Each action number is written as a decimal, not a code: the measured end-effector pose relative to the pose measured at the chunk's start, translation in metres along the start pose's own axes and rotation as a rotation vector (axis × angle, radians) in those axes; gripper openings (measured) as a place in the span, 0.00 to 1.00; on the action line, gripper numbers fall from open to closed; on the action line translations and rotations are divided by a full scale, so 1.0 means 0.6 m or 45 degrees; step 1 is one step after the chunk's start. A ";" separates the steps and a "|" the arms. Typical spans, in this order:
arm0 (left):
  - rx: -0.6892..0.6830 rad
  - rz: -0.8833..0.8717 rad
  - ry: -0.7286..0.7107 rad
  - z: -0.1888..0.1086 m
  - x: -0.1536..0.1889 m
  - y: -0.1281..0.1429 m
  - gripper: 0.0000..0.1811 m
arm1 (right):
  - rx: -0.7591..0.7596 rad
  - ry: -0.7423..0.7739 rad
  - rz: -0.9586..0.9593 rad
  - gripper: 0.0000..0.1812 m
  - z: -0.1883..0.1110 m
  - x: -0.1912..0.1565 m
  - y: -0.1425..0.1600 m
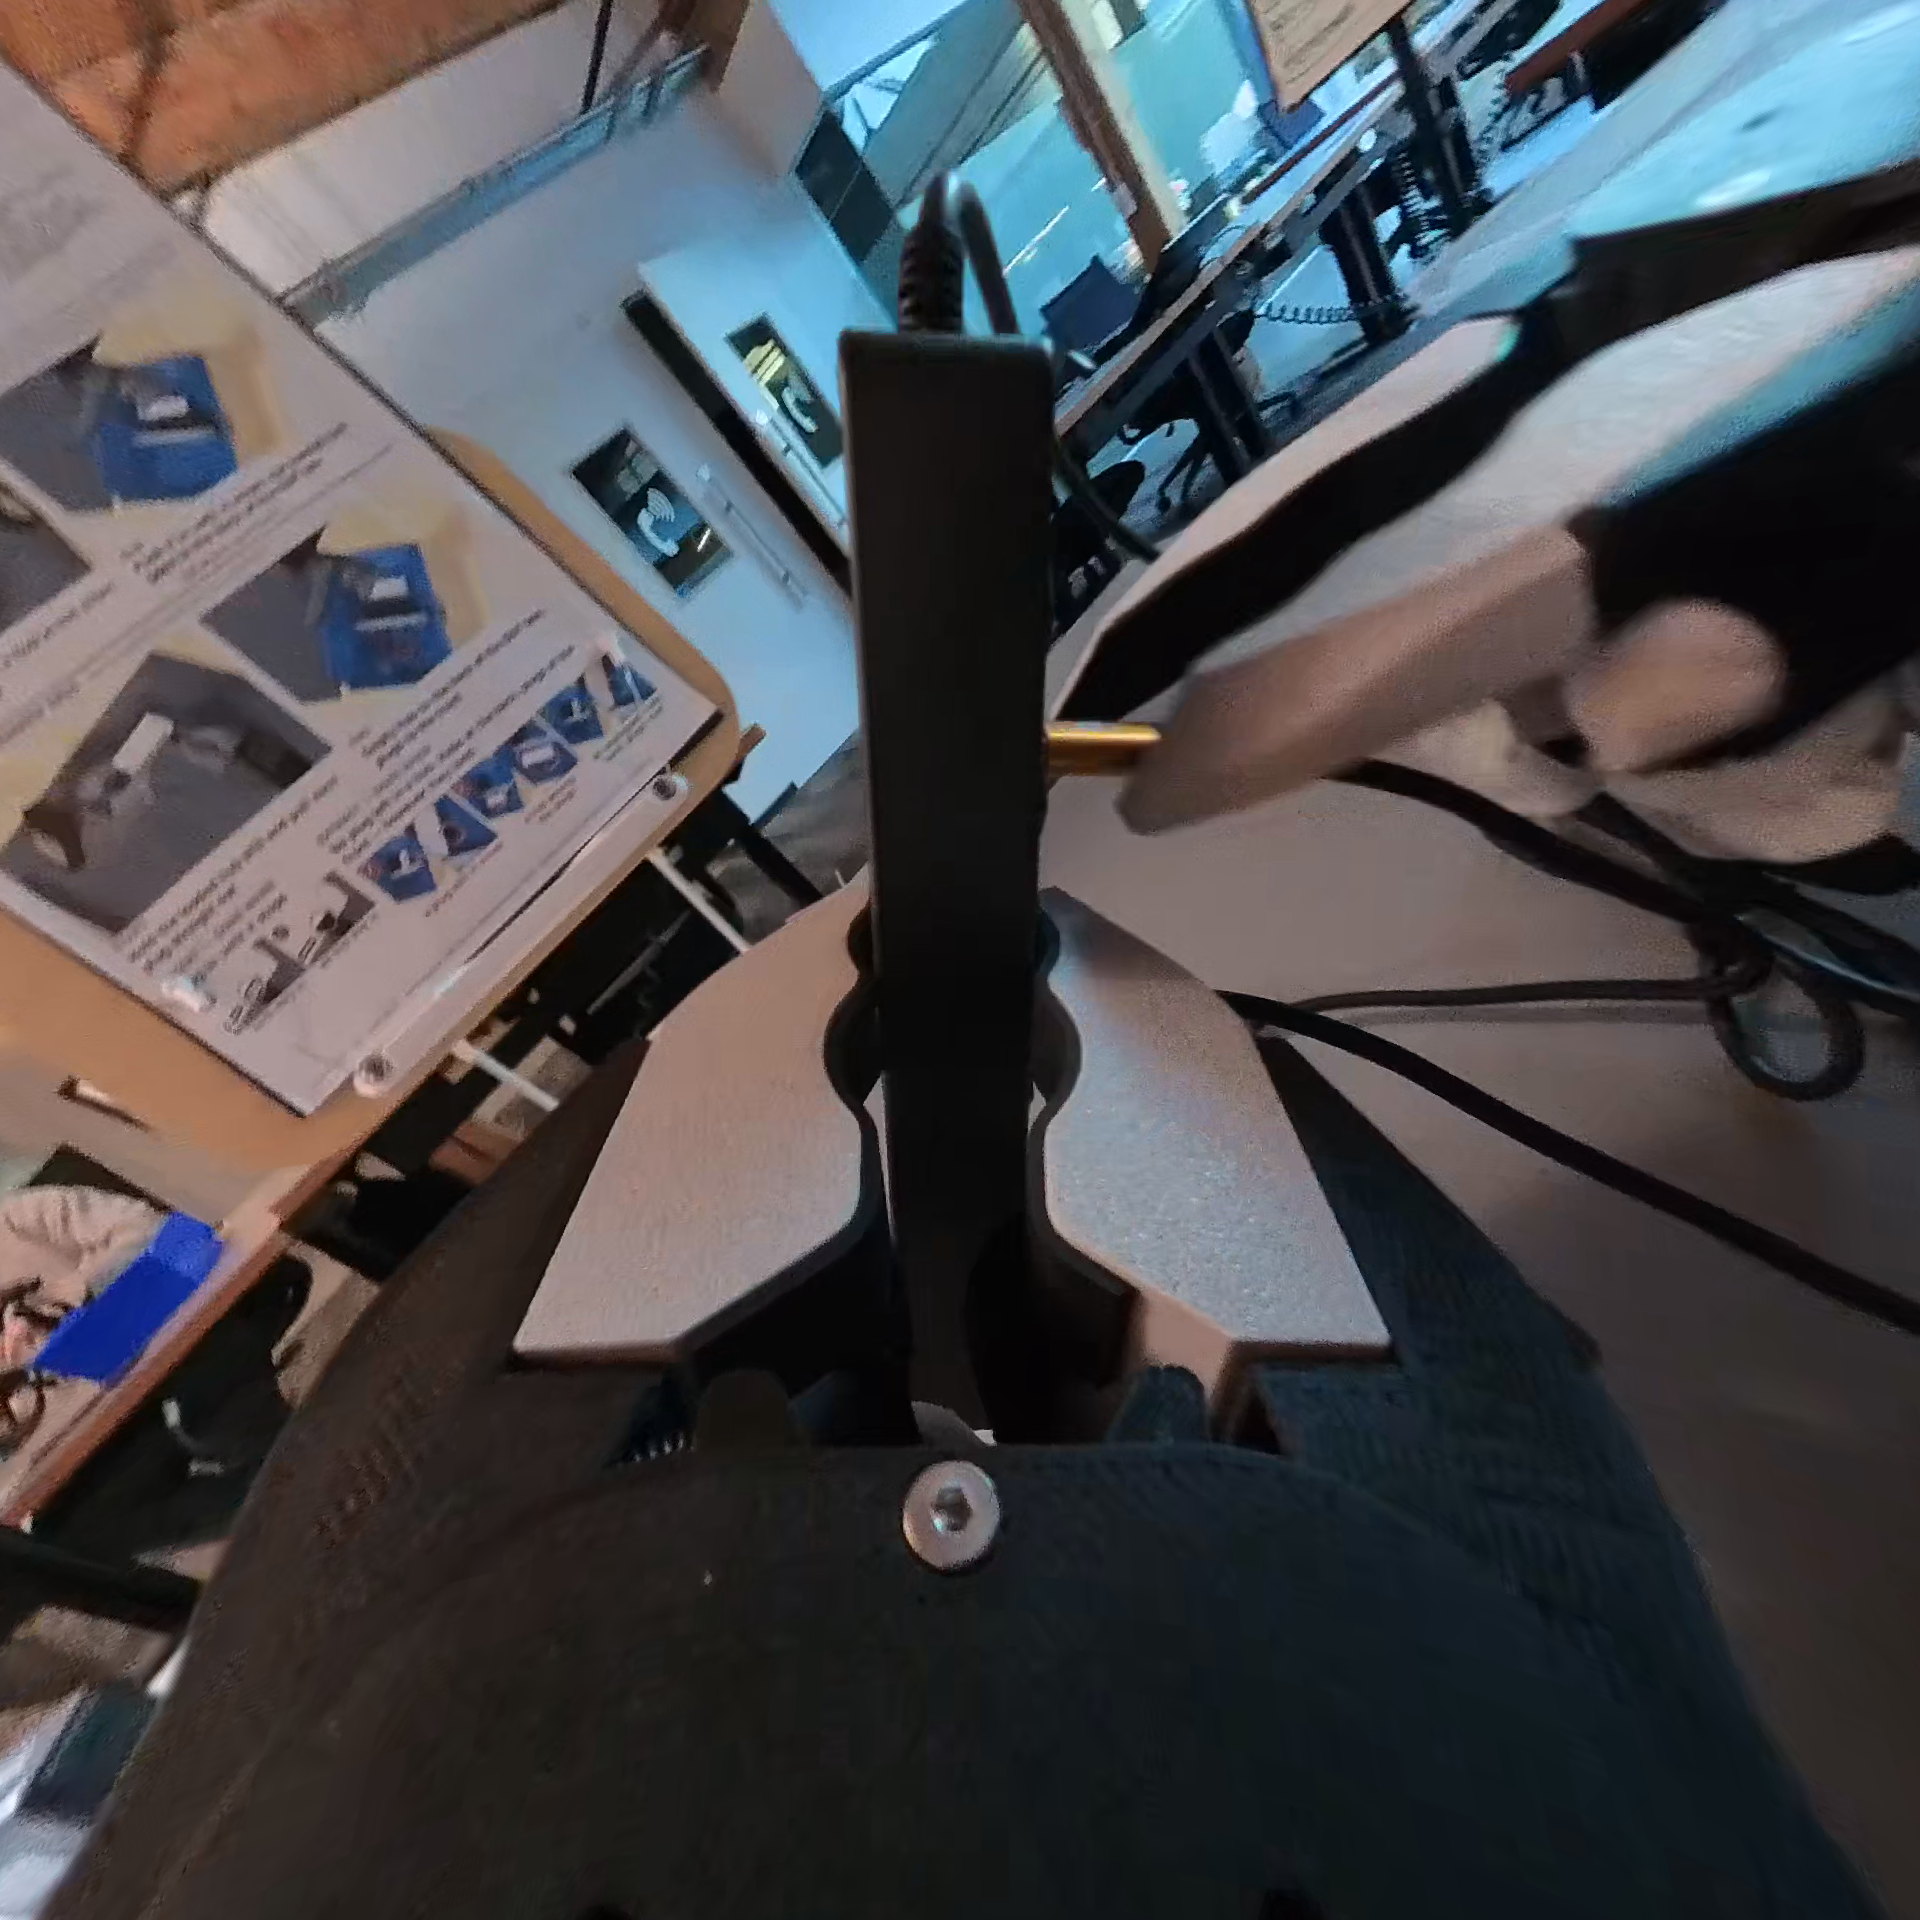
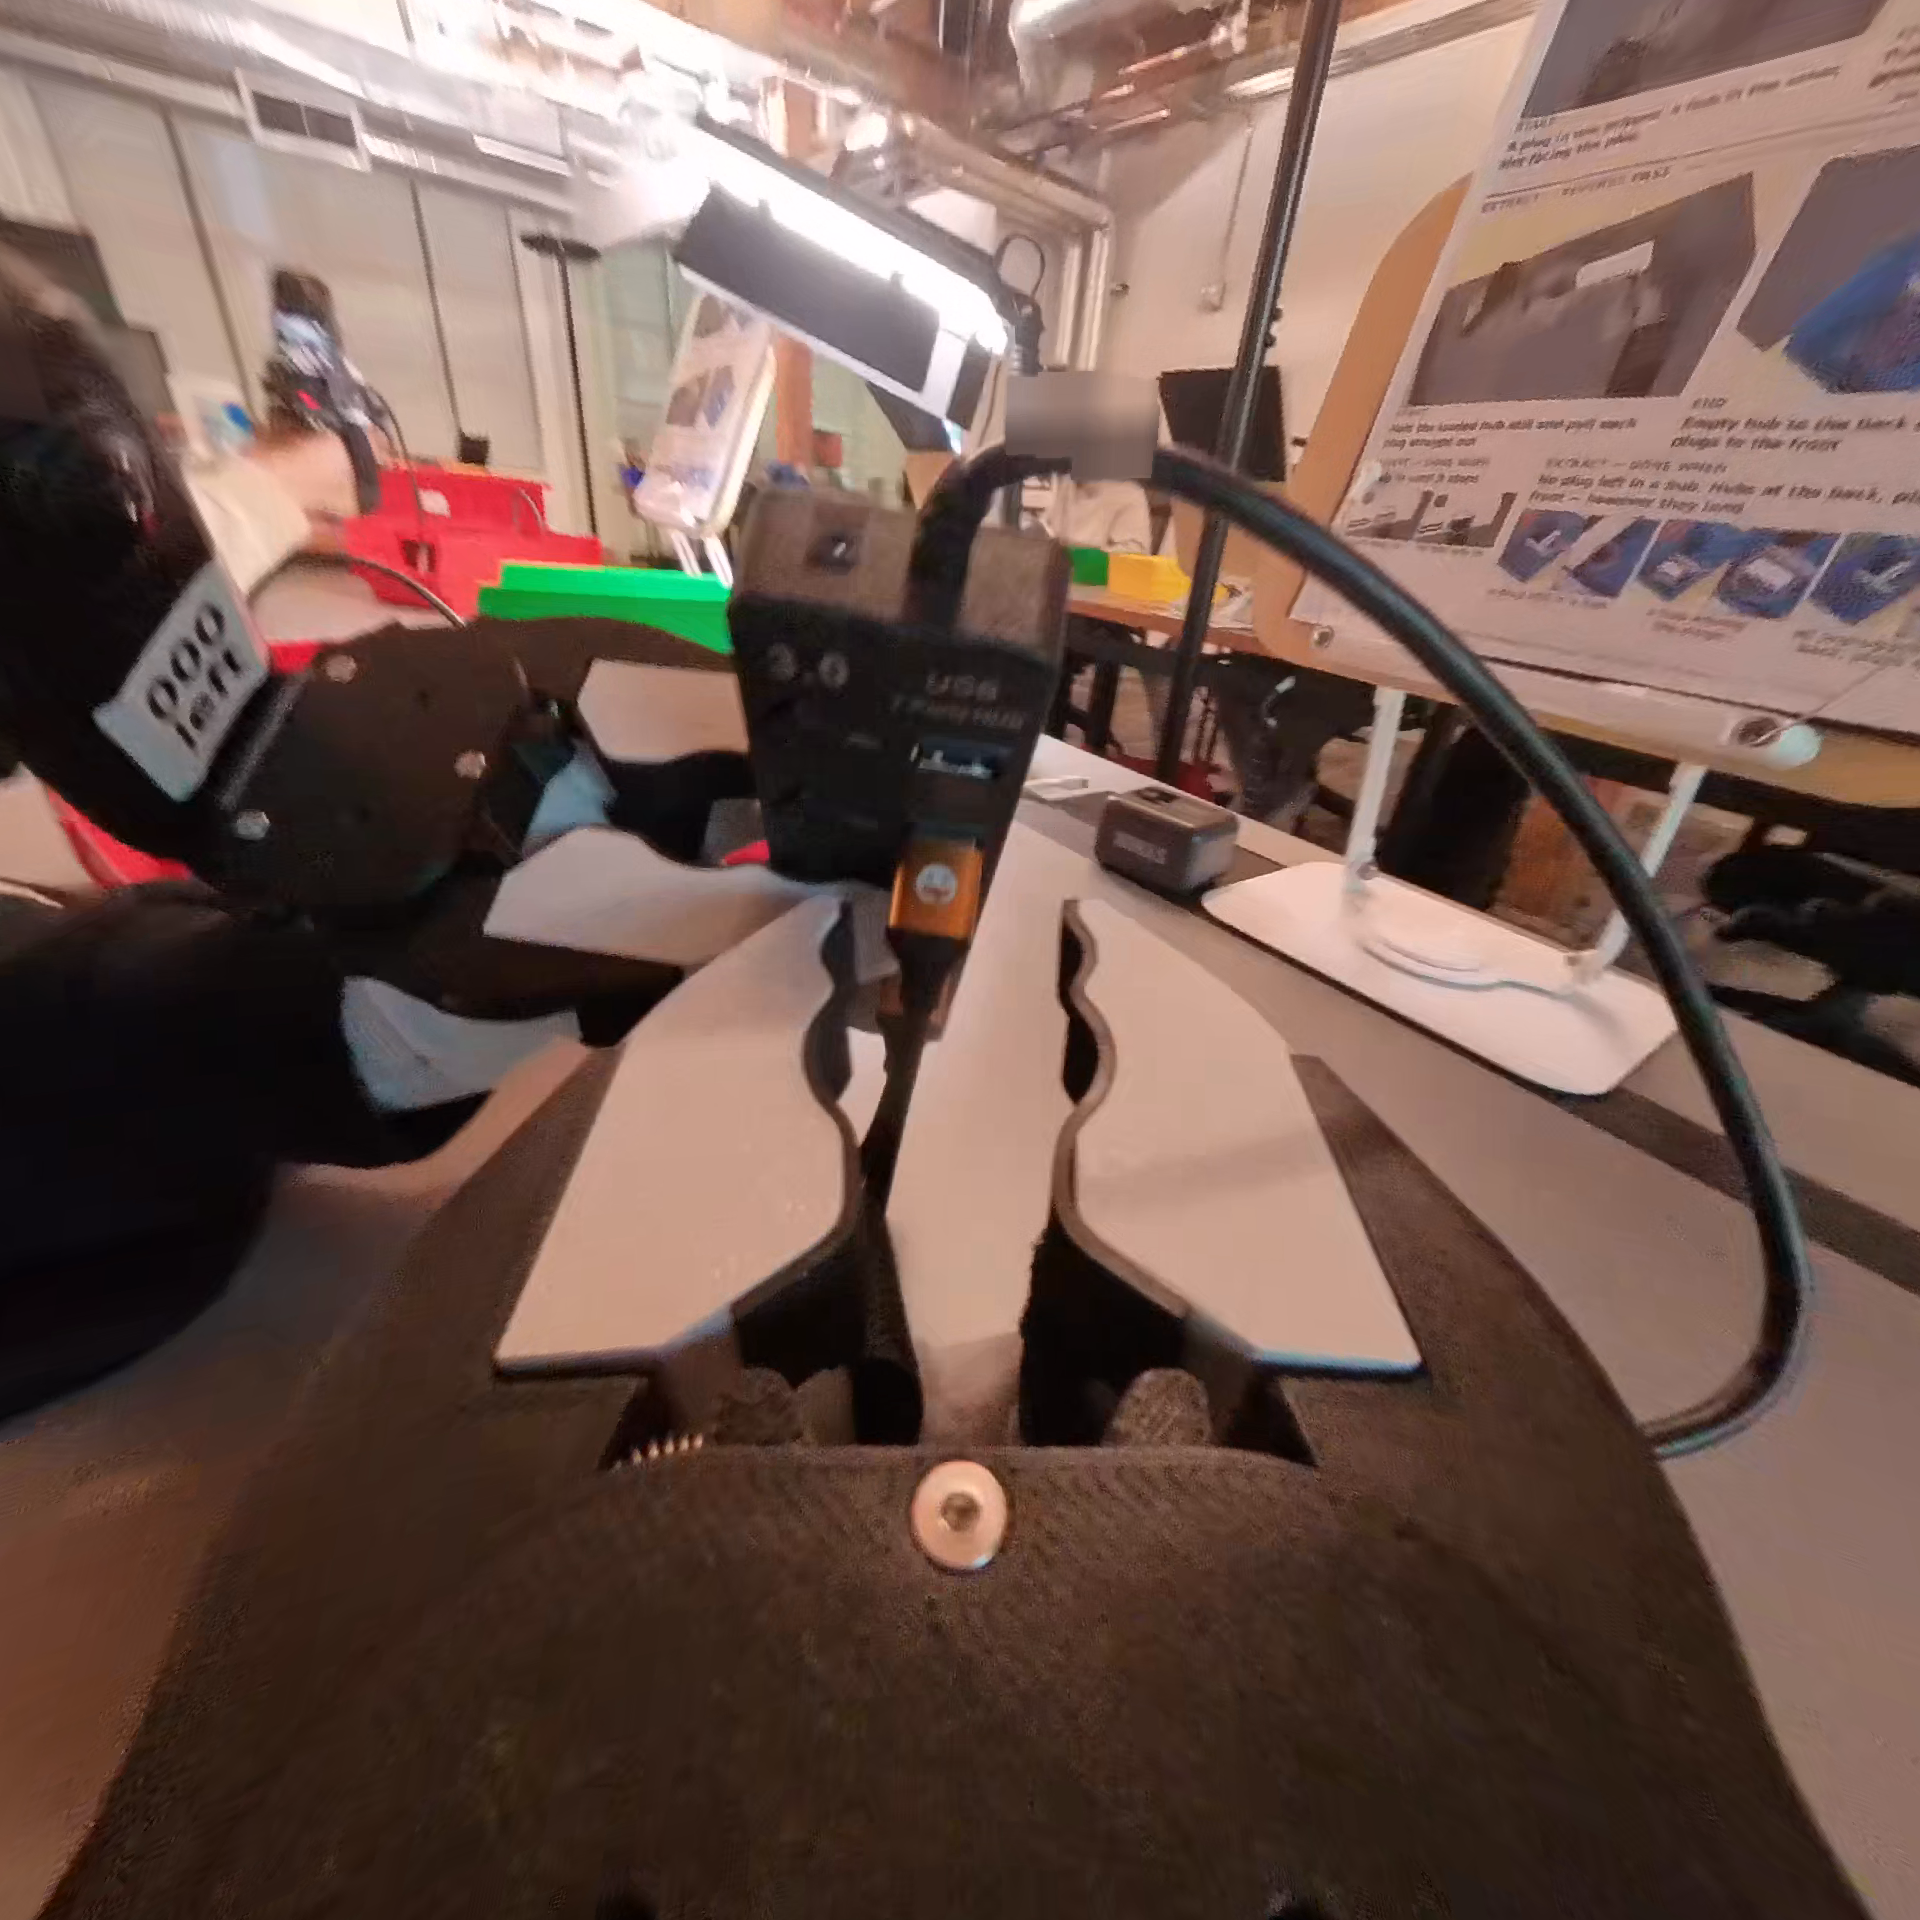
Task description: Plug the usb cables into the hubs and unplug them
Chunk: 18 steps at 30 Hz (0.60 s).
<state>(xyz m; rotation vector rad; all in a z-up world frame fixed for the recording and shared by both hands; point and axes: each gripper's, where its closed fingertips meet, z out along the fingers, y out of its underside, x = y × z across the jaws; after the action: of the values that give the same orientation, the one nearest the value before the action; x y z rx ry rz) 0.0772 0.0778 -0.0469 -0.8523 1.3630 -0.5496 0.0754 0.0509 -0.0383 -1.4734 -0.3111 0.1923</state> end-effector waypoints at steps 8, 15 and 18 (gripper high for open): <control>0.002 -0.059 0.078 0.006 0.016 0.007 0.14 | -0.038 -0.047 0.029 0.09 -0.001 -0.007 0.008; -0.013 -0.160 0.129 0.009 0.020 0.013 0.14 | -0.111 -0.038 0.037 0.09 -0.004 -0.004 0.017; -0.090 -0.255 -0.028 0.010 -0.020 0.028 0.13 | -0.181 -0.048 0.040 0.09 -0.005 -0.006 0.028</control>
<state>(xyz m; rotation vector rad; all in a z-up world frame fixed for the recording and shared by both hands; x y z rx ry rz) 0.0792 0.0987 -0.0529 -1.0566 1.2909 -0.6471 0.0740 0.0483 -0.0555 -1.6175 -0.3378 0.2271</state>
